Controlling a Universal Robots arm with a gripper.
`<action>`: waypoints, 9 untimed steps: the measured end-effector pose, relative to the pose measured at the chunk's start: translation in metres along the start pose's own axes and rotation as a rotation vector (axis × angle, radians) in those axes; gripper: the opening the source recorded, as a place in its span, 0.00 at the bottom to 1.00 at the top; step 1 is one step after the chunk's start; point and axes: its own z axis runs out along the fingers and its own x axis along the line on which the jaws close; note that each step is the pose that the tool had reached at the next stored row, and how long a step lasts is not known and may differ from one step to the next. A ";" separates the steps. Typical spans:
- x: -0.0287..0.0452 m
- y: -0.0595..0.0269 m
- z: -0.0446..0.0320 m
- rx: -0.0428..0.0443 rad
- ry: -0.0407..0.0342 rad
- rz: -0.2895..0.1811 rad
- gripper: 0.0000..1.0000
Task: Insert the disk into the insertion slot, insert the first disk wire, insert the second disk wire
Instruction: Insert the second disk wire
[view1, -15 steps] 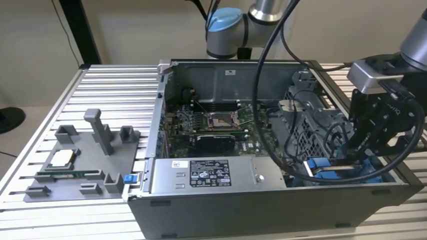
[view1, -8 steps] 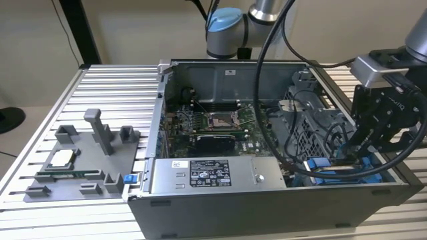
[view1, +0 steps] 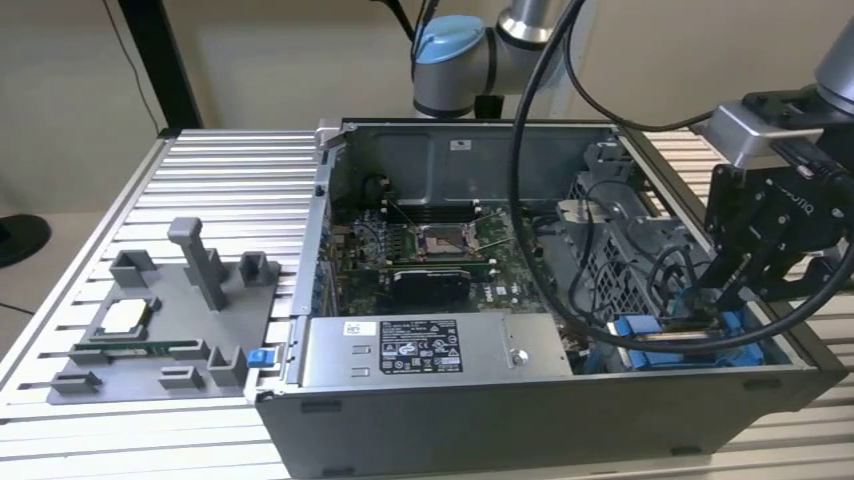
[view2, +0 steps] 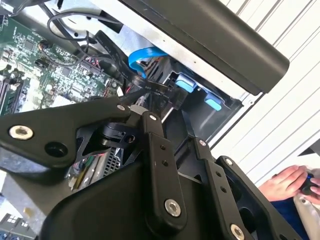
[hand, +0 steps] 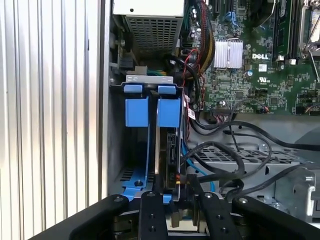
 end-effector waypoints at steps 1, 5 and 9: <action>0.0000 0.0000 -0.0004 0.0000 0.0001 0.000 1.00; 0.0000 0.0000 -0.0018 0.0000 0.0002 0.000 1.00; 0.0000 0.0000 -0.0033 0.0000 0.0001 0.000 1.00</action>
